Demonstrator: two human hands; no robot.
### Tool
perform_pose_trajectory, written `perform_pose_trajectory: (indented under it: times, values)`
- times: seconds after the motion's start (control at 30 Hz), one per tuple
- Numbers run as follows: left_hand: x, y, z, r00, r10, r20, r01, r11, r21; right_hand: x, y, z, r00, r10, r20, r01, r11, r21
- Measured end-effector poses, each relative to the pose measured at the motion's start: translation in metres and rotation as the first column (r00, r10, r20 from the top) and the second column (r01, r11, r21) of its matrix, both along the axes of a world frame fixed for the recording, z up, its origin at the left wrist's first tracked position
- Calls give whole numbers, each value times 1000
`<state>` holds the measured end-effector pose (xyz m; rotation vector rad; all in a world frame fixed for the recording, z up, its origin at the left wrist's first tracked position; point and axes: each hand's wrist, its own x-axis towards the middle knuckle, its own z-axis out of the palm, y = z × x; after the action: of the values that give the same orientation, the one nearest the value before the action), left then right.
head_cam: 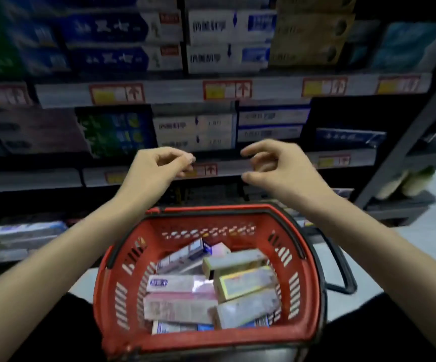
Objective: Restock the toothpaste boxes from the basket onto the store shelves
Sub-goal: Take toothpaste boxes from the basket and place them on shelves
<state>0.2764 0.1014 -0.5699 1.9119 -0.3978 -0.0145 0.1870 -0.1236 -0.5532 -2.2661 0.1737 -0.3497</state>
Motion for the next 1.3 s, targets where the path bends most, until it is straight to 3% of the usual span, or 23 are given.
perform_pose_trajectory:
  times: [0.23, 0.4, 0.57, 0.7, 1.07, 1.17, 1.23, 1.3]
  values:
    - [-4, 18, -63, 970, -75, -232, 130, 964, 233, -6, 31, -112, 882, 83, -464, -201, 957, -210]
    - [8, 23, -69, 940, -6, -340, 88, 970, 226, 28, 61, -192, 772, 15, -635, -250, 926, -282]
    - [19, 25, -74, 922, 0, -387, 81, 978, 193, 72, 94, -238, 772, 30, -635, -284, 910, -303]
    - [29, 37, -73, 930, 18, -366, 52, 982, 180, 89, 111, -264, 799, 1, -601, -315, 852, -418]
    - [37, 49, -82, 938, 74, -337, -7, 981, 194, 84, 105, -286, 881, 39, -471, -343, 739, -580]
    - [36, 44, -81, 940, 72, -334, -5, 980, 197, 87, 107, -274, 892, 60, -448, -300, 820, -488]
    - [35, 42, -83, 941, 79, -330, -13, 980, 198, 88, 109, -252, 902, 72, -425, -202, 941, -271]
    - [34, 39, -87, 941, 78, -330, -13, 981, 194, 87, 105, -221, 922, 64, -381, -87, 995, -42]
